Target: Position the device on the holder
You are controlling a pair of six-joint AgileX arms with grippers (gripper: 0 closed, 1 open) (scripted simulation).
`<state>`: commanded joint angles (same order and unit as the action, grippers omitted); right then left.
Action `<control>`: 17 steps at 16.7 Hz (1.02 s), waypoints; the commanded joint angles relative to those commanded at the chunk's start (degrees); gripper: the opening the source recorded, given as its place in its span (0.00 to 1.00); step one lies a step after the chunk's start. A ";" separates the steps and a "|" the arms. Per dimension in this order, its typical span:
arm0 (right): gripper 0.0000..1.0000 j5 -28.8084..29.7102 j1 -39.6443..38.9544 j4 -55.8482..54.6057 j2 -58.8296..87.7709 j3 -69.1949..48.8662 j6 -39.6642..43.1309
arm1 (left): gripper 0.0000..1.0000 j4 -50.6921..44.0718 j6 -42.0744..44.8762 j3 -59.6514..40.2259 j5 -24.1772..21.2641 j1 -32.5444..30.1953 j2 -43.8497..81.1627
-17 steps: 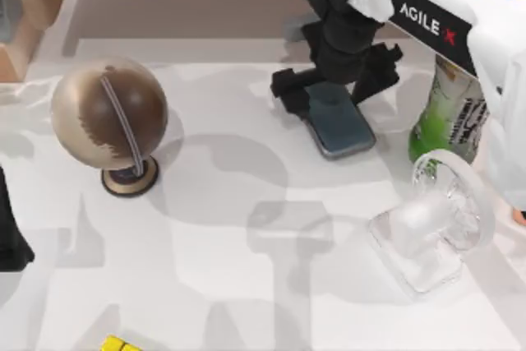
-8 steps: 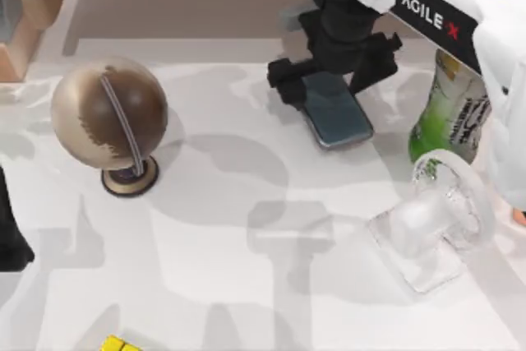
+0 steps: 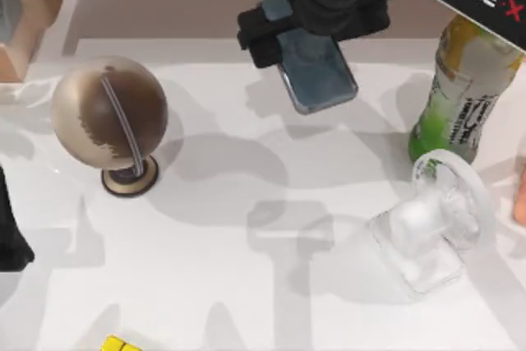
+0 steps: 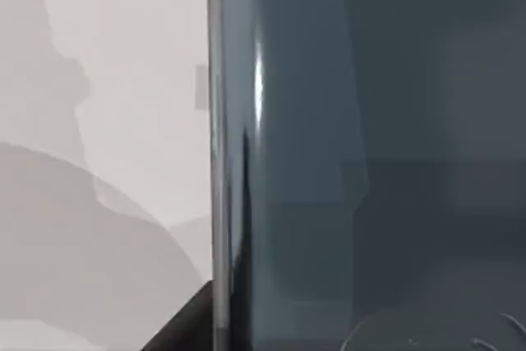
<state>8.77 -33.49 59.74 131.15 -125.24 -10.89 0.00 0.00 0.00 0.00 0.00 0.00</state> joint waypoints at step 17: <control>0.00 30.48 2.05 -42.47 -63.08 70.17 -12.12 | 1.00 0.00 0.00 0.00 0.00 0.00 0.00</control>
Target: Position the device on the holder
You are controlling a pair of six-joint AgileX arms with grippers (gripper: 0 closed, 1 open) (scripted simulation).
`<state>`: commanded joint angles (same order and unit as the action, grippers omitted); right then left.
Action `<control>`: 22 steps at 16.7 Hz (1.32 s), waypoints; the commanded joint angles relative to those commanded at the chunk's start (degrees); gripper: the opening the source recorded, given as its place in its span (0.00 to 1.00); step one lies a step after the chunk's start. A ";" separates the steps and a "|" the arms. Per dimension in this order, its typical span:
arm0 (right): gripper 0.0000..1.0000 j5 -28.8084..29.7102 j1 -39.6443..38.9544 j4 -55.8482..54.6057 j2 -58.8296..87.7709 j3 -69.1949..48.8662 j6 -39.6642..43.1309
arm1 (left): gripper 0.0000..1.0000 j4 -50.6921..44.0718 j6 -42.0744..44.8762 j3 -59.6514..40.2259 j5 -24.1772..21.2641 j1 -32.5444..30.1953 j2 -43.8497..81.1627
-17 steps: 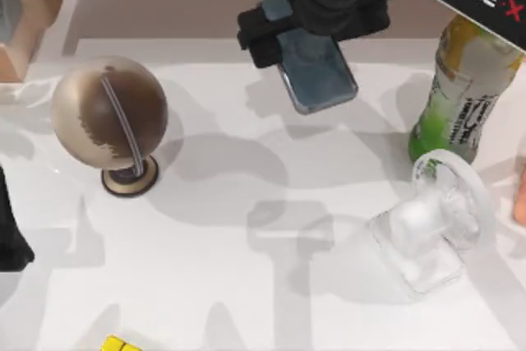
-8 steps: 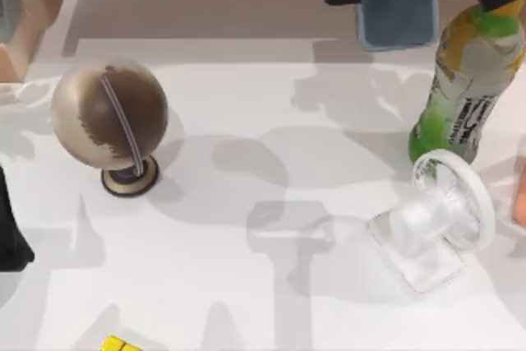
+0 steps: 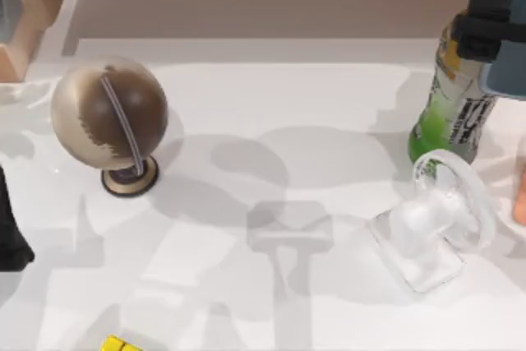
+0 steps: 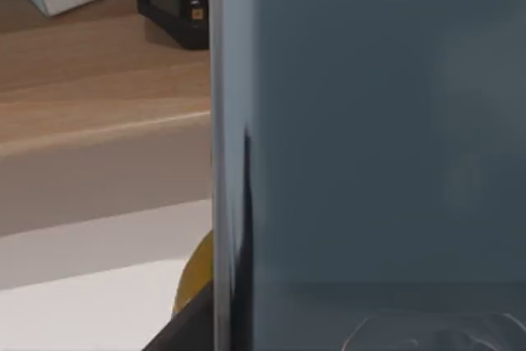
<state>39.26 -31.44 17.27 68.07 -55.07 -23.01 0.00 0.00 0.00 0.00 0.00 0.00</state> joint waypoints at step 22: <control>0.00 6.93 8.43 -18.57 -10.11 28.57 -1.05 | 1.00 0.00 0.00 0.00 0.00 0.00 0.00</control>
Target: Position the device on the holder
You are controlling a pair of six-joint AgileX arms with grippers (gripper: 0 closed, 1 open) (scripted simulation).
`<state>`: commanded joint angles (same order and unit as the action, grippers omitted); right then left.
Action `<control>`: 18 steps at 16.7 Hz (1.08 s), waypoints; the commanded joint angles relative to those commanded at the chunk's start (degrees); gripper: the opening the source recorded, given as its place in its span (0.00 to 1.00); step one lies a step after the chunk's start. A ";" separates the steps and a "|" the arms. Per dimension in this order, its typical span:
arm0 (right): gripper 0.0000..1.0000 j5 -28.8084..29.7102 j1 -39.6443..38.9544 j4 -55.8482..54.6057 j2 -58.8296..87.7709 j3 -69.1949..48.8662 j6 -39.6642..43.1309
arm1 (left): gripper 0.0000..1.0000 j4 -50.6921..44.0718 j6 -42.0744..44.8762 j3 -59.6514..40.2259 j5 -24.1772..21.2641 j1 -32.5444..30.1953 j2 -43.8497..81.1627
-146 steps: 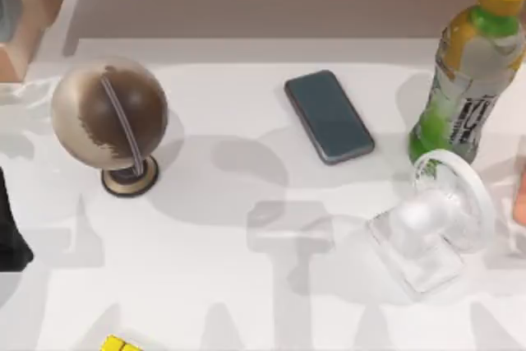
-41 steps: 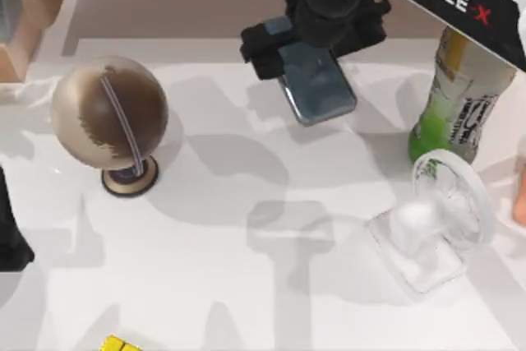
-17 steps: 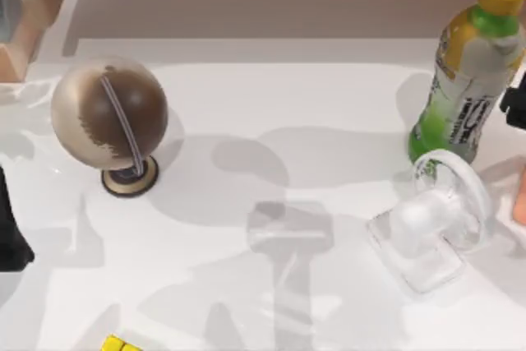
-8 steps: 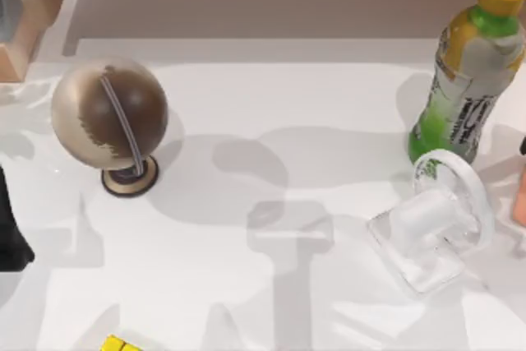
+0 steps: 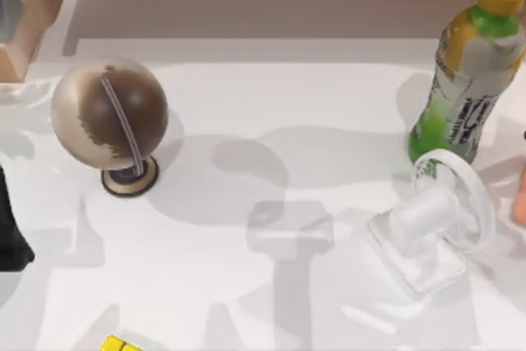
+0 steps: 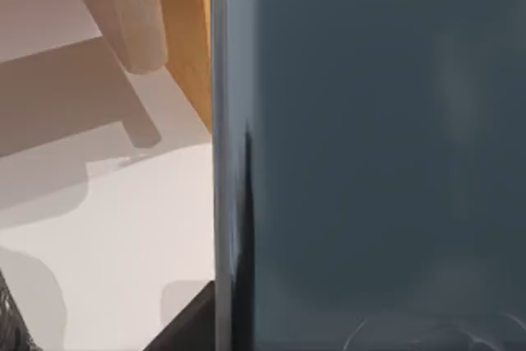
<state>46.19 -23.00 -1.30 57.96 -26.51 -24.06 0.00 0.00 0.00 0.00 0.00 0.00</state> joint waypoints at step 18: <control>0.60 -5.92 6.45 -10.41 7.99 0.01 5.52 | 1.00 0.00 0.00 0.00 0.00 0.00 0.00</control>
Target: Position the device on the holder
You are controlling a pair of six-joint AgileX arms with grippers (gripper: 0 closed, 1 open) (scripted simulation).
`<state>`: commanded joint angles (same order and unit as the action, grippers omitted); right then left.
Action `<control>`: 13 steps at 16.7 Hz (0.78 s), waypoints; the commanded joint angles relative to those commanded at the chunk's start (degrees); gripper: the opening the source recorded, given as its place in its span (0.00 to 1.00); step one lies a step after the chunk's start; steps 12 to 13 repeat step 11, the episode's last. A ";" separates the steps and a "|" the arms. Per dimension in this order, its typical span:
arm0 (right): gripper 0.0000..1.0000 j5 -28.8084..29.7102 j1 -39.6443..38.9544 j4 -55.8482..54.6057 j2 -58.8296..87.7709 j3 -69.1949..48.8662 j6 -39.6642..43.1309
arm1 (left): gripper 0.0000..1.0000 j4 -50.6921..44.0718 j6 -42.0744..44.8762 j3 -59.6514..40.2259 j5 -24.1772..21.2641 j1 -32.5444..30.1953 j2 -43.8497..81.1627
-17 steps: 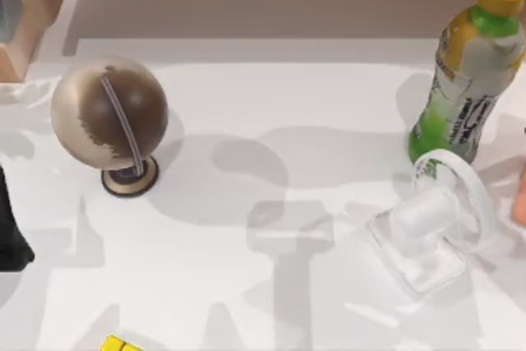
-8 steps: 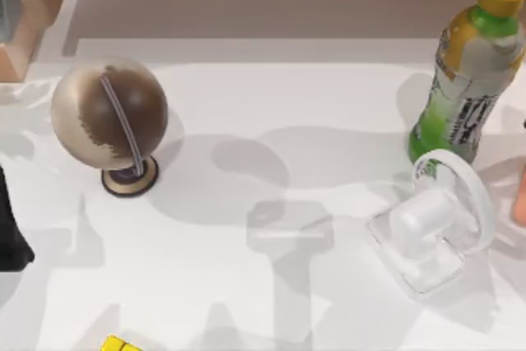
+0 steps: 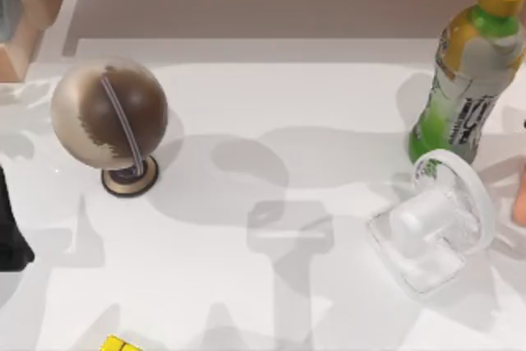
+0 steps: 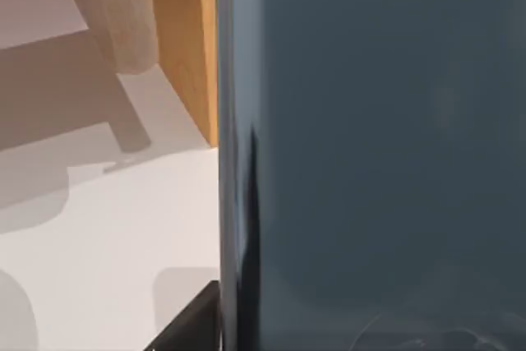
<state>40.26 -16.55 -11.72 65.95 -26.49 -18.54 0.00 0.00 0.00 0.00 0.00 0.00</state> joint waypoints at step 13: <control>1.00 0.00 0.00 0.00 0.00 0.00 0.00 | 1.00 0.00 0.00 0.00 0.00 0.00 0.00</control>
